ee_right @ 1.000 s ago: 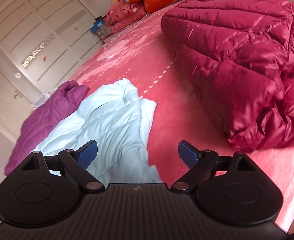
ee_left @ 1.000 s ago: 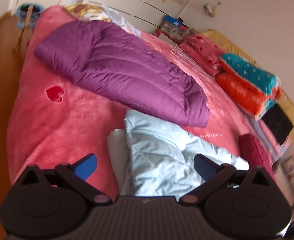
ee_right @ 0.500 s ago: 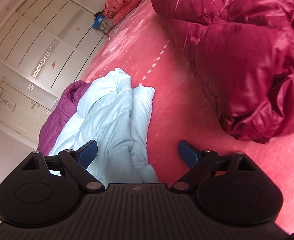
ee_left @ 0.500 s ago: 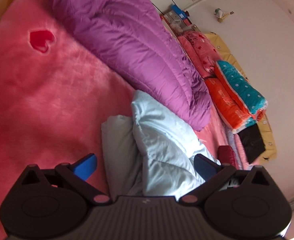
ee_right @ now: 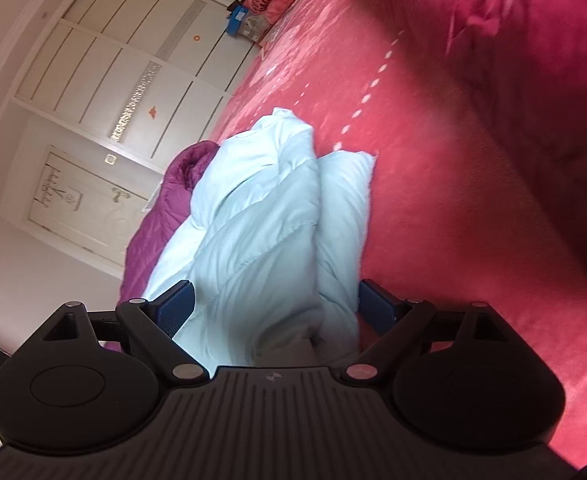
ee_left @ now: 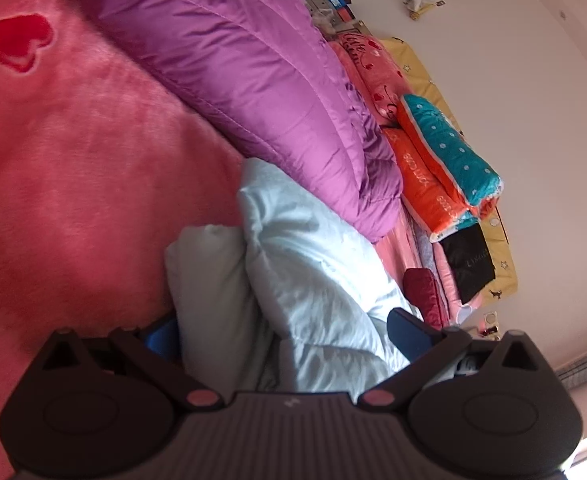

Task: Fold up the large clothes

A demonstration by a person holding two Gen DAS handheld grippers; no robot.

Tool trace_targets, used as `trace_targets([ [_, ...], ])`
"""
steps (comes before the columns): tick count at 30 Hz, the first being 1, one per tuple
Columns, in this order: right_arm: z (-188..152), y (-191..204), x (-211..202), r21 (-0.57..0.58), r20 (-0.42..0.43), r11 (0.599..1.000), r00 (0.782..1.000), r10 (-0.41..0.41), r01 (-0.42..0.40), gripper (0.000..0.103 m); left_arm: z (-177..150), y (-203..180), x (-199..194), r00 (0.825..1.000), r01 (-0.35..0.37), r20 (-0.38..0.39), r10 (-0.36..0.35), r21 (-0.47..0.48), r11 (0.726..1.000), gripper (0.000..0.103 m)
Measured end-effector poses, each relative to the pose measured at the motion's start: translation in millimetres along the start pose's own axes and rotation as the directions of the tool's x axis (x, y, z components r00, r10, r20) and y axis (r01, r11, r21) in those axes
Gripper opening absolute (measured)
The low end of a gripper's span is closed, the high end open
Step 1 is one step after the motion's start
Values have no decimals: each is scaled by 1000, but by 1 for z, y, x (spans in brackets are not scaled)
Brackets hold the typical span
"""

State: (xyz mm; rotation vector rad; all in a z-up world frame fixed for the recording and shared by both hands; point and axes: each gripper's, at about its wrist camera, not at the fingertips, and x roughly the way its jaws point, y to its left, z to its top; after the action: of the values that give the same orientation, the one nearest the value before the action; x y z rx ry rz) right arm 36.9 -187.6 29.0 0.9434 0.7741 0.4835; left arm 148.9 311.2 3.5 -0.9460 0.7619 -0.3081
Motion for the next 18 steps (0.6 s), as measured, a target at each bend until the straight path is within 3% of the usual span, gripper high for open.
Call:
trace_targets([
  [14, -1, 18, 20, -16, -59, 997, 995, 80, -81, 103, -4, -19, 28, 996, 9, -85, 2, 124, 992, 102],
  [18, -5, 26, 27, -90, -69, 996, 998, 14, -21, 103, -7, -25, 34, 995, -12, -99, 29, 173, 985, 102],
])
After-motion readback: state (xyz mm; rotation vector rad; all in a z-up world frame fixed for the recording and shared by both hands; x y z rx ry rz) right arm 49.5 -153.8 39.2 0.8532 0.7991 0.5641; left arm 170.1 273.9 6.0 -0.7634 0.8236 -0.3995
